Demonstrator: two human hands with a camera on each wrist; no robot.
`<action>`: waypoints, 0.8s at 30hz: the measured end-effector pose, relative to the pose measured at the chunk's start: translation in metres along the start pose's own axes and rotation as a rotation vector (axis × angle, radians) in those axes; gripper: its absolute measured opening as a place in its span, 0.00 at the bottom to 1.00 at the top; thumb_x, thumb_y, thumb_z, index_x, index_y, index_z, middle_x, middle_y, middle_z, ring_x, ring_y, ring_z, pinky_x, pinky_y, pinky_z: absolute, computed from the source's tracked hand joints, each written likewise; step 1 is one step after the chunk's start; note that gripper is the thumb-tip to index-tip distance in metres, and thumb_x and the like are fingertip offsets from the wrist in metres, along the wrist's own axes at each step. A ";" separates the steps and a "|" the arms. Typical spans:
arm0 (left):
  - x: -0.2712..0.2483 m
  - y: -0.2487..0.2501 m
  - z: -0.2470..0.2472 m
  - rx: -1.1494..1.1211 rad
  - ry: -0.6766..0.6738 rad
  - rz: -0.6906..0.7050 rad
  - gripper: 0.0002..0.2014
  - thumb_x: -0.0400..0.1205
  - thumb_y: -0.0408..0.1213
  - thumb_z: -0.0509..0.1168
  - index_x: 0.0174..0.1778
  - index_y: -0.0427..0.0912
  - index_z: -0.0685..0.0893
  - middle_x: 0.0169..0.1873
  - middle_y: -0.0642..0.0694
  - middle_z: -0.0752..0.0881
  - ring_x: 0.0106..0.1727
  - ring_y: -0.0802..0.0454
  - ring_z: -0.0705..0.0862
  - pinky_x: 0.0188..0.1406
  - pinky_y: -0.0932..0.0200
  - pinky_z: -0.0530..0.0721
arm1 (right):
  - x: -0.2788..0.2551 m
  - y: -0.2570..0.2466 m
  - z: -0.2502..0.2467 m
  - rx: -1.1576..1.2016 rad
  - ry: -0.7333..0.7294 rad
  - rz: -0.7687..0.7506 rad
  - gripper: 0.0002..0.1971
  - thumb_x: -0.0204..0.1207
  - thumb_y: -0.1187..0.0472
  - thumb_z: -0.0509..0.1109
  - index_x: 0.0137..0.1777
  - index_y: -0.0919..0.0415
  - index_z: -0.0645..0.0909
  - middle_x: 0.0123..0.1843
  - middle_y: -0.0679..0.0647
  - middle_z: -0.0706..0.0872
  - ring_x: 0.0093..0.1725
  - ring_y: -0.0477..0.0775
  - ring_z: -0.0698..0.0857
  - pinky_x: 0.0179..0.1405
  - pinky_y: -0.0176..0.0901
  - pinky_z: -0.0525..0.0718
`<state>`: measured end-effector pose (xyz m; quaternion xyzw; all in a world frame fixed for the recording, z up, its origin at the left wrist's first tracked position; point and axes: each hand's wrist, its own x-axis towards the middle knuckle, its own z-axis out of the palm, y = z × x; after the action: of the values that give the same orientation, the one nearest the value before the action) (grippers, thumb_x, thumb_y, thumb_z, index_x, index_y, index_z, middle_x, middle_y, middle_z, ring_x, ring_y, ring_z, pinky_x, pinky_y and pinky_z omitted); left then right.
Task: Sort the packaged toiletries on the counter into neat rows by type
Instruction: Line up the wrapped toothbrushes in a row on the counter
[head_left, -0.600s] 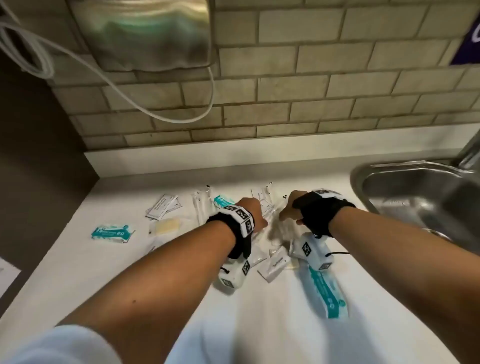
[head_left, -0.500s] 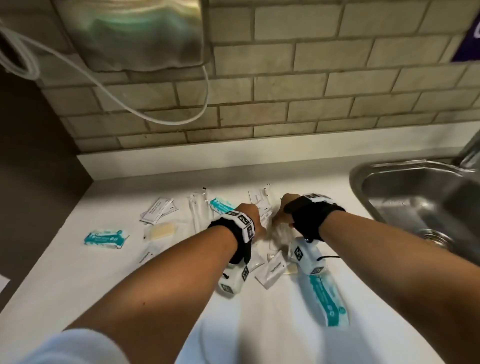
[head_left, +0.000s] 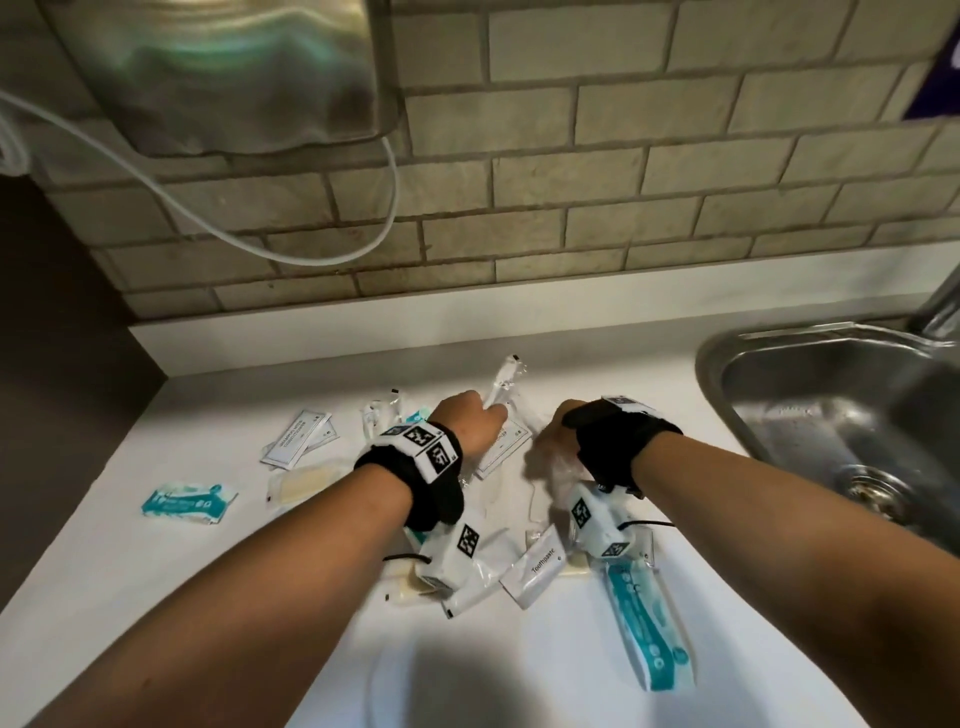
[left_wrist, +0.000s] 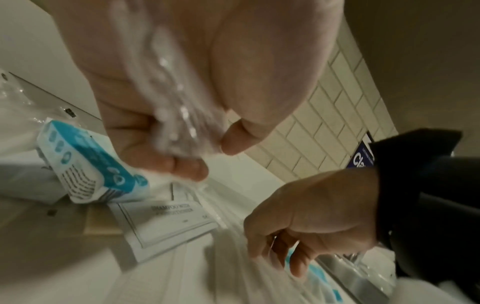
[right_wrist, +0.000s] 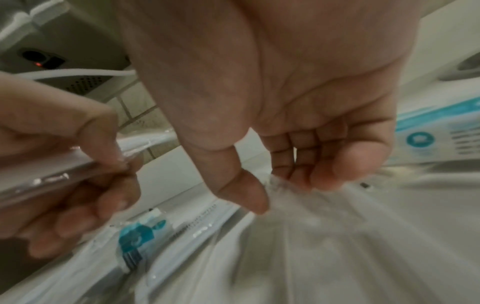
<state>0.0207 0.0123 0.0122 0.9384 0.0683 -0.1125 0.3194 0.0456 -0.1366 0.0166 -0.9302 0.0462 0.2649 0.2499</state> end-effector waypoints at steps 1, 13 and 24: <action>-0.001 -0.002 -0.001 -0.114 0.002 -0.012 0.13 0.85 0.45 0.55 0.51 0.37 0.74 0.41 0.40 0.82 0.32 0.47 0.79 0.29 0.59 0.73 | -0.001 0.000 -0.001 -0.002 0.016 -0.011 0.18 0.80 0.62 0.67 0.29 0.55 0.68 0.31 0.50 0.71 0.29 0.46 0.71 0.41 0.42 0.79; -0.016 -0.042 -0.031 -0.139 0.162 0.019 0.09 0.84 0.41 0.62 0.55 0.41 0.77 0.39 0.47 0.83 0.30 0.55 0.81 0.19 0.65 0.75 | -0.028 0.027 0.008 -0.261 -0.034 0.087 0.23 0.74 0.48 0.71 0.61 0.65 0.84 0.58 0.60 0.88 0.63 0.59 0.86 0.37 0.37 0.79; -0.037 -0.114 -0.045 -0.025 0.232 -0.310 0.31 0.77 0.51 0.70 0.70 0.36 0.71 0.62 0.37 0.82 0.54 0.40 0.82 0.53 0.54 0.81 | -0.041 0.003 0.011 -0.149 0.049 -0.017 0.11 0.83 0.62 0.62 0.57 0.68 0.81 0.64 0.69 0.83 0.53 0.61 0.86 0.28 0.27 0.83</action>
<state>-0.0303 0.1275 -0.0107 0.9192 0.2501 -0.0505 0.2999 0.0053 -0.1357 0.0284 -0.9528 0.0247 0.2427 0.1810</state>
